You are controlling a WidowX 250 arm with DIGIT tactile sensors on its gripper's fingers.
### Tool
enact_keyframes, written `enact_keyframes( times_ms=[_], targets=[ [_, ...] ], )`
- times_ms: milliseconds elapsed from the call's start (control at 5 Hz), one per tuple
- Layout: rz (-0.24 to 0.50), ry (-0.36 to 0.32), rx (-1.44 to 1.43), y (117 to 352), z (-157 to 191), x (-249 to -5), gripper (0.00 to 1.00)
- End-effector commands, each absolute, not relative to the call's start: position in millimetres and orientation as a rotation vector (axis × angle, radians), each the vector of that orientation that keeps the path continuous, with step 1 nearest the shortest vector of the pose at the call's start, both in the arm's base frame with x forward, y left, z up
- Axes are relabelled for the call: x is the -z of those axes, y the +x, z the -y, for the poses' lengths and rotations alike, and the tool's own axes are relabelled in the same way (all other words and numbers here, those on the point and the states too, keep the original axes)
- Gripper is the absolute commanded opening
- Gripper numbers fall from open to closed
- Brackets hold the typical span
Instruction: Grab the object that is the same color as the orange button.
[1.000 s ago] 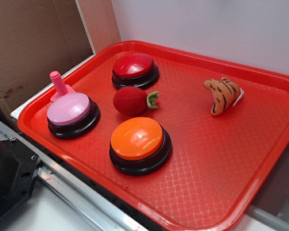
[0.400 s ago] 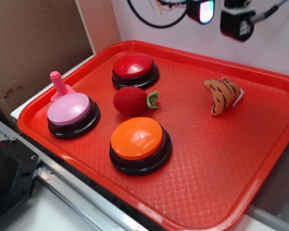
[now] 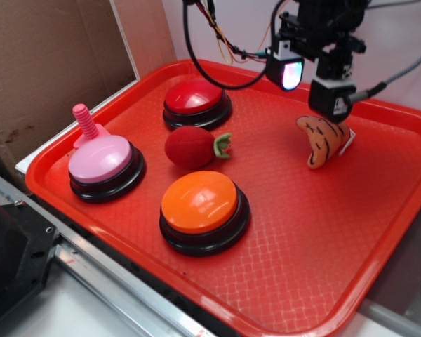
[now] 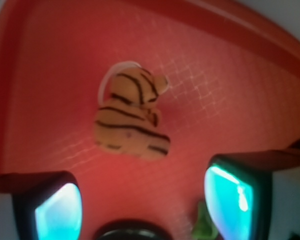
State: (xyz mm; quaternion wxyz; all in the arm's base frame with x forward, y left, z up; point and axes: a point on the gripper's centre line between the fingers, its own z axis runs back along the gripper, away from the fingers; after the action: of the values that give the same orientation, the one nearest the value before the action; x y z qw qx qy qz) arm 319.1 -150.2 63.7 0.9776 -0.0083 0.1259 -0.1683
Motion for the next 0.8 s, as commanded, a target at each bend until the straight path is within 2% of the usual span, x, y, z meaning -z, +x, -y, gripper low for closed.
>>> enact_keyframes(
  times_ms=[0, 200, 400, 600],
  targets=[
    [-0.177, -0.079, 0.423, 317, 161, -46, 1.0],
    [-0.197, -0.109, 0.479, 317, 165, -33, 0.98],
    [-0.175, -0.129, 0.484, 319, 167, -34, 0.0],
    [-0.104, -0.097, 0.486, 318, 161, -54, 0.0]
  ],
)
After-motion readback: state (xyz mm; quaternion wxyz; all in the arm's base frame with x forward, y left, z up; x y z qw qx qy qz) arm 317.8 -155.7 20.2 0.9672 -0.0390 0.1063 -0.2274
